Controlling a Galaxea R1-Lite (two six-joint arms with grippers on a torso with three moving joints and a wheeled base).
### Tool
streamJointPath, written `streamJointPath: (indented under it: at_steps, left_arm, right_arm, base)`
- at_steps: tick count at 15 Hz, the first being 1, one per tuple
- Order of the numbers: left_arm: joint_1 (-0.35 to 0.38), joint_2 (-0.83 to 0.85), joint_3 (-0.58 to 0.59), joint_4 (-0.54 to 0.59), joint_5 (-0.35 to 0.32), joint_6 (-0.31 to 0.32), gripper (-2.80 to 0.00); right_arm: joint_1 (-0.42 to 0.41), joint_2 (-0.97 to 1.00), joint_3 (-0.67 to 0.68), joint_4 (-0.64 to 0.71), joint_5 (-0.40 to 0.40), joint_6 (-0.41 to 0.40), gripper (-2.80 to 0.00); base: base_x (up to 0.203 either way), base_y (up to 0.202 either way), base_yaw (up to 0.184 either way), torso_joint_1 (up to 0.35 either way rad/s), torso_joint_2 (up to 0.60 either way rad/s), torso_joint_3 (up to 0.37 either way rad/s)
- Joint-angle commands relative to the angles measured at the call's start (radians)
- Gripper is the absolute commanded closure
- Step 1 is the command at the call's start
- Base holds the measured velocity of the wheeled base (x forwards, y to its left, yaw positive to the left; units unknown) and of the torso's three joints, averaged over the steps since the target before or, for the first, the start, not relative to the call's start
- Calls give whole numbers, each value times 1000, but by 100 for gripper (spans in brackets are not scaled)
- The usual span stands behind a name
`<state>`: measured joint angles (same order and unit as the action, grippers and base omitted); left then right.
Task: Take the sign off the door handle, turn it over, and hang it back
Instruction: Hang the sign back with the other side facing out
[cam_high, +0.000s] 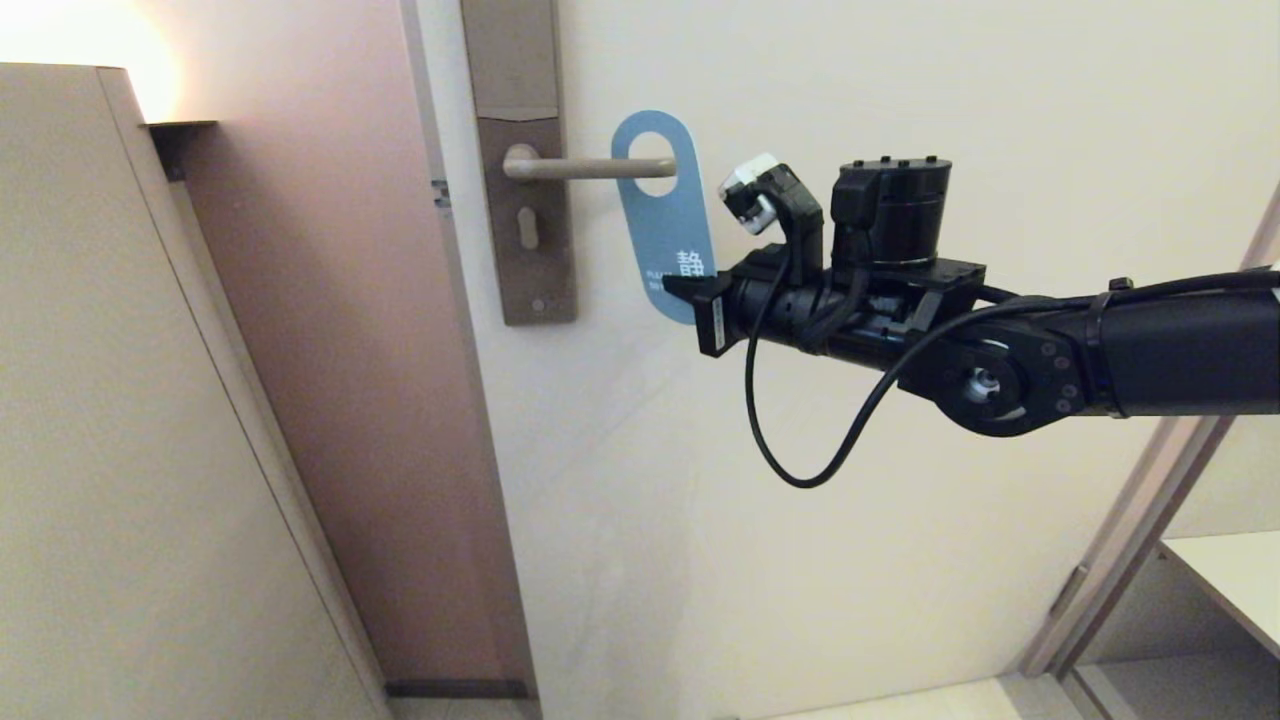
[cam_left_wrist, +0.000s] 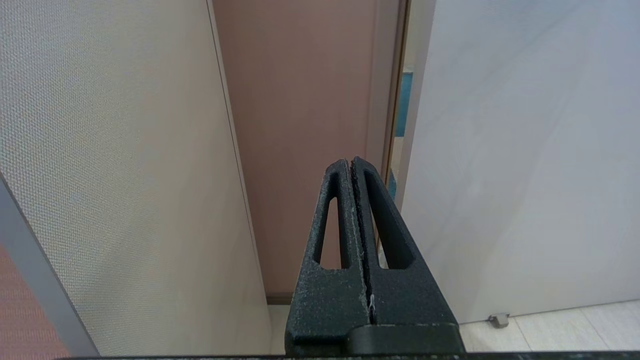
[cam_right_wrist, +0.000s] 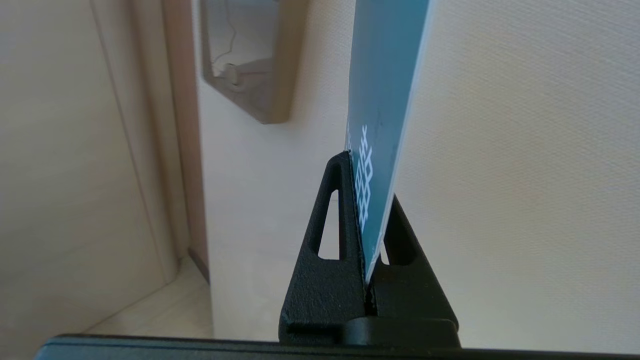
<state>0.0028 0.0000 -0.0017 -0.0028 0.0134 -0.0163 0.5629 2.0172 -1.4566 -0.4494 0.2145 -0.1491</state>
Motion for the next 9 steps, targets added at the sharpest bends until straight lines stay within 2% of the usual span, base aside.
streamJointPath:
  at_steps: [1, 9]
  left_arm:
    - [0, 1, 0, 0, 0, -1, 0]
    - [0, 1, 0, 0, 0, -1, 0]
  right_arm:
    - [13, 0, -2, -5, 3, -1, 0]
    - [65, 11, -25, -8, 3, -7, 0]
  base:
    - [0, 0, 0, 0, 0, 0]
    - [0, 0, 0, 0, 0, 0]
